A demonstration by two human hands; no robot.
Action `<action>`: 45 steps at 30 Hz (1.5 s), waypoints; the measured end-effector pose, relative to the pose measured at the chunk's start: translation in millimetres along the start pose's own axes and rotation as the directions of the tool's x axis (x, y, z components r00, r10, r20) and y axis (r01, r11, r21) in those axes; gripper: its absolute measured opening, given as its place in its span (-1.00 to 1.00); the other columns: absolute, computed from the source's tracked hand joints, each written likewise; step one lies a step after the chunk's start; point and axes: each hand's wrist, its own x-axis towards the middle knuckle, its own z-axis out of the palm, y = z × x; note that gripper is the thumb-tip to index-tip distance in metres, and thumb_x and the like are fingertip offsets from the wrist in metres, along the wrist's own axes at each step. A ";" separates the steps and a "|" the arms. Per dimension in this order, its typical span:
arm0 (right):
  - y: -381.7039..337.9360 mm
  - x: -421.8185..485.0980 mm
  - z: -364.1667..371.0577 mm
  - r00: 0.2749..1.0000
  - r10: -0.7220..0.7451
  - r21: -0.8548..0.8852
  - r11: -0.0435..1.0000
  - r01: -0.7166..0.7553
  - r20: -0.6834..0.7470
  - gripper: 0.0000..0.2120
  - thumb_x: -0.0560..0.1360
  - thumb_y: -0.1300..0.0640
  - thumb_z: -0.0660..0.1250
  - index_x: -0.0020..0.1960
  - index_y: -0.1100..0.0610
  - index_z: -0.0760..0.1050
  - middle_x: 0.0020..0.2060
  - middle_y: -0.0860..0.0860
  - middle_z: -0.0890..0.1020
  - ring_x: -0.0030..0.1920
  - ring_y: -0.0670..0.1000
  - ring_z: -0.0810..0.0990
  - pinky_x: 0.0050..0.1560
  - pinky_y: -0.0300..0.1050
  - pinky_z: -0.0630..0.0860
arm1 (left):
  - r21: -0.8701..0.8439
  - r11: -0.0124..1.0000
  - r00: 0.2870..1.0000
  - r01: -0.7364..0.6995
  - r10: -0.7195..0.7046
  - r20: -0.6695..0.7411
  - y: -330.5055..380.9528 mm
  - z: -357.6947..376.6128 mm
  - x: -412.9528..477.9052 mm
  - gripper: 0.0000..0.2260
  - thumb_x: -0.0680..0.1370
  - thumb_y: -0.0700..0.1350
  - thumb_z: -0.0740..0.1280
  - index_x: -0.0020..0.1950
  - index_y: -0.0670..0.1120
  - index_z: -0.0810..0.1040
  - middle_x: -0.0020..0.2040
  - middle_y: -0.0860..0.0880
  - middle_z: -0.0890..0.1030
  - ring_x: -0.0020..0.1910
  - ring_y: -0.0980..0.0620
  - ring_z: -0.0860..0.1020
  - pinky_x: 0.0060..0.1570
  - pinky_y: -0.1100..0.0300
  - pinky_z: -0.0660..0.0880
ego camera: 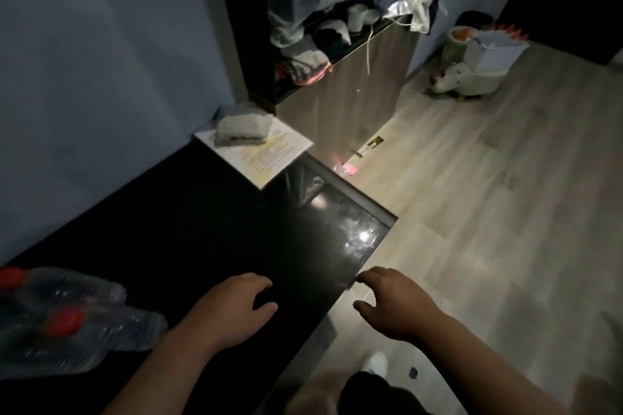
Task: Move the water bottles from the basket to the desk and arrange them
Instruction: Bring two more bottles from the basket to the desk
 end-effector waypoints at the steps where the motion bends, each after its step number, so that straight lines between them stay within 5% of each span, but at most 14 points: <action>1: 14.8 0.4 -10.0 1.000 0.010 0.009 1.000 -0.010 -0.009 -0.55 0.50 -0.16 0.25 0.34 -0.02 0.43 0.22 -0.06 0.55 0.22 0.02 0.50 0.17 -0.08 0.47 | 0.004 1.000 1.000 -0.006 0.006 -0.001 16.1 -3.9 12.1 -0.53 0.54 0.18 0.27 0.43 0.11 0.36 0.37 0.17 0.41 0.26 0.21 0.41 0.20 0.29 0.37; 11: 148.8 4.4 -86.9 0.993 0.089 0.006 0.996 -0.089 -0.076 -0.51 0.53 -0.17 0.22 0.41 -0.03 0.34 0.29 -0.08 0.49 0.29 0.00 0.44 0.21 -0.11 0.44 | -0.005 0.996 0.988 -0.094 0.093 -0.119 146.6 -21.5 128.9 -0.55 0.52 0.10 0.35 0.37 0.00 0.47 0.36 0.12 0.40 0.31 0.16 0.40 0.23 0.34 0.28; 20: 242.0 14.0 -132.4 0.959 0.245 0.108 0.967 -0.231 -0.142 -0.53 0.55 -0.16 0.20 0.41 -0.04 0.34 0.30 -0.11 0.49 0.30 -0.02 0.44 0.24 -0.13 0.42 | 0.056 0.974 0.974 -0.220 0.222 -0.042 247.5 -30.2 227.7 -0.53 0.41 0.20 0.32 0.27 0.05 0.52 0.15 0.21 0.49 0.13 0.19 0.50 0.15 0.27 0.43; 26: 315.0 50.8 -175.1 0.941 0.319 0.084 0.947 -0.311 -0.108 -0.50 0.53 -0.16 0.23 0.43 -0.02 0.32 0.31 -0.08 0.48 0.31 0.00 0.43 0.26 -0.11 0.42 | 0.065 0.968 0.970 -0.241 0.243 -0.013 297.0 -36.3 314.8 -0.39 0.47 0.18 0.31 0.49 0.12 0.27 0.44 0.15 0.35 0.39 0.14 0.36 0.33 0.20 0.32; 30: 359.2 86.1 -213.5 0.932 0.353 0.071 0.935 -0.347 -0.087 -0.49 0.54 -0.16 0.23 0.44 -0.02 0.32 0.33 -0.08 0.47 0.33 -0.01 0.43 0.28 -0.10 0.42 | 0.028 0.973 0.974 -0.228 0.228 -0.004 324.3 -45.0 373.0 -0.44 0.48 0.20 0.29 0.46 0.13 0.31 0.45 0.16 0.35 0.24 0.14 0.47 0.30 0.18 0.38; 33: 388.2 111.2 -241.9 0.927 0.367 0.071 0.930 -0.362 -0.082 -0.50 0.55 -0.15 0.22 0.44 -0.03 0.31 0.33 -0.09 0.47 0.33 -0.02 0.42 0.29 -0.11 0.41 | 0.053 0.969 0.970 -0.243 0.244 -0.009 344.1 -56.8 412.5 -0.46 0.52 0.18 0.28 0.48 0.09 0.30 0.47 0.15 0.33 0.40 0.15 0.34 0.33 0.24 0.29; 45: 497.2 169.7 -319.8 0.884 0.444 0.140 0.894 -0.425 -0.147 -0.51 0.54 -0.14 0.23 0.42 0.00 0.36 0.34 -0.08 0.48 0.34 -0.03 0.43 0.30 -0.13 0.41 | 0.175 0.923 0.938 -0.344 0.346 0.020 443.4 -95.2 536.2 -0.45 0.51 0.20 0.25 0.47 0.08 0.31 0.43 0.11 0.39 0.39 0.12 0.36 0.37 0.16 0.33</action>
